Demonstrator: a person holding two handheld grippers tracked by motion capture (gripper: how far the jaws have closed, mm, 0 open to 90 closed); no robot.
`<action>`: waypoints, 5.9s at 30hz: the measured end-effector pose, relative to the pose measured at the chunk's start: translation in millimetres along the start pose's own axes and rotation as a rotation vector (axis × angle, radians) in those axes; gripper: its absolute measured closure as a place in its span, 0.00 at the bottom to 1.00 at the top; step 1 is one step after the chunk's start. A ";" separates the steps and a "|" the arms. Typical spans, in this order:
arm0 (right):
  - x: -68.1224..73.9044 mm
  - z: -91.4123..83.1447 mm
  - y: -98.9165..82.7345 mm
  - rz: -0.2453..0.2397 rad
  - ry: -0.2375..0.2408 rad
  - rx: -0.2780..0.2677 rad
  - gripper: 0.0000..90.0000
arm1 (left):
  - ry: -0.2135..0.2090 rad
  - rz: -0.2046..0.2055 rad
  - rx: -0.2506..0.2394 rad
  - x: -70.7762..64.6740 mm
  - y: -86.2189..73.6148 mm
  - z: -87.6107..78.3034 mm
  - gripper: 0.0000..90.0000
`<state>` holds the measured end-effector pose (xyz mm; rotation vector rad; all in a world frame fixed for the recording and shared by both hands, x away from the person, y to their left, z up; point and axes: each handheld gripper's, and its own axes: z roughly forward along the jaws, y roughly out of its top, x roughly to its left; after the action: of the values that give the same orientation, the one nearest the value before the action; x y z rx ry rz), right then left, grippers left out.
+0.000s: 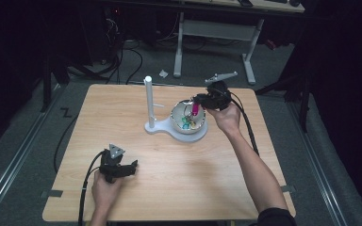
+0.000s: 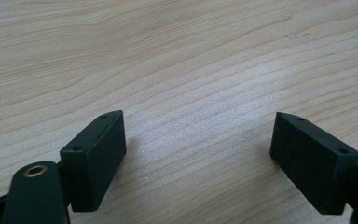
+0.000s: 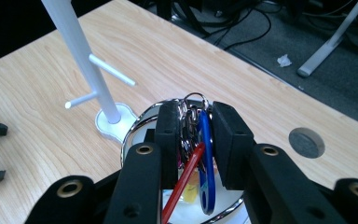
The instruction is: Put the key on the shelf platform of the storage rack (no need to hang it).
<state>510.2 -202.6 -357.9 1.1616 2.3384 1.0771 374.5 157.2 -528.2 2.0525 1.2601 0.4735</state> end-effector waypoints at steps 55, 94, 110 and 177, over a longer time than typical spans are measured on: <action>-2.4 42.4 -31.9 0.054 0.004 0.094 0.81 | -0.002 -0.001 -0.001 0.0 0.0 0.1 0.21; 10.1 67.4 -22.4 0.064 0.025 0.097 0.81 | -0.001 0.000 0.001 0.1 0.0 0.0 0.21; 15.8 79.4 -25.5 0.048 0.023 0.122 0.76 | 0.000 0.000 0.000 0.2 0.0 0.0 0.21; 3.0 -106.0 -122.0 0.132 -0.102 -0.165 0.57 | 0.000 0.000 -0.001 0.0 0.0 0.0 0.21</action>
<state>382.1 -299.1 -377.9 1.2905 2.0777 1.2007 374.6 157.2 -528.2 2.0523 1.2594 0.4740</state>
